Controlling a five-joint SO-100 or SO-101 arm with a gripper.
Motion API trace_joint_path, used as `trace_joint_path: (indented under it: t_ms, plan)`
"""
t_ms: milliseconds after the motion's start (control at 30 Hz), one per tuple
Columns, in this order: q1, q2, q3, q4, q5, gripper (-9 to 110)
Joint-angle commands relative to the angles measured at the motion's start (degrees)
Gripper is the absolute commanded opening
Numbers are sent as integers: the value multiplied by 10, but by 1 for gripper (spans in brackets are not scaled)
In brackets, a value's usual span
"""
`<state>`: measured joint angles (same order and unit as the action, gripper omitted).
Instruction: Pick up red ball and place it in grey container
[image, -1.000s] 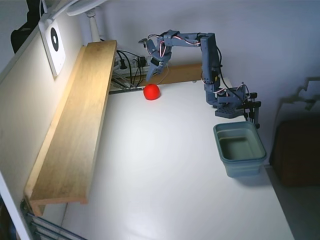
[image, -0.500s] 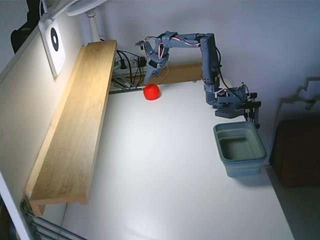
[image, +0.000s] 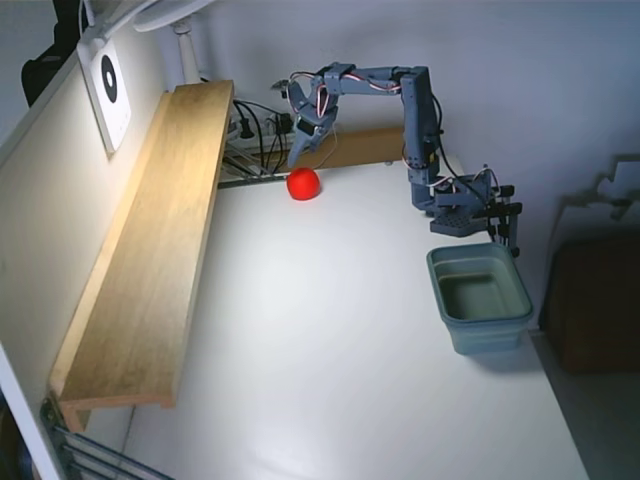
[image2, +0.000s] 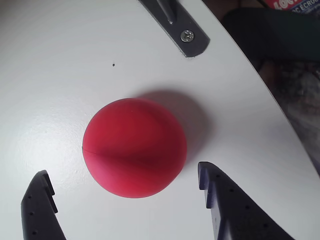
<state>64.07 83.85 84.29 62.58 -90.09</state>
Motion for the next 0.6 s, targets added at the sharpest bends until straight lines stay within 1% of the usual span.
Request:
trace_joint_path:
  t_ms: [0, 567]
  plan:
    - [2, 24, 8, -14, 1, 38]
    - [2, 12, 126, -144, 1, 38]
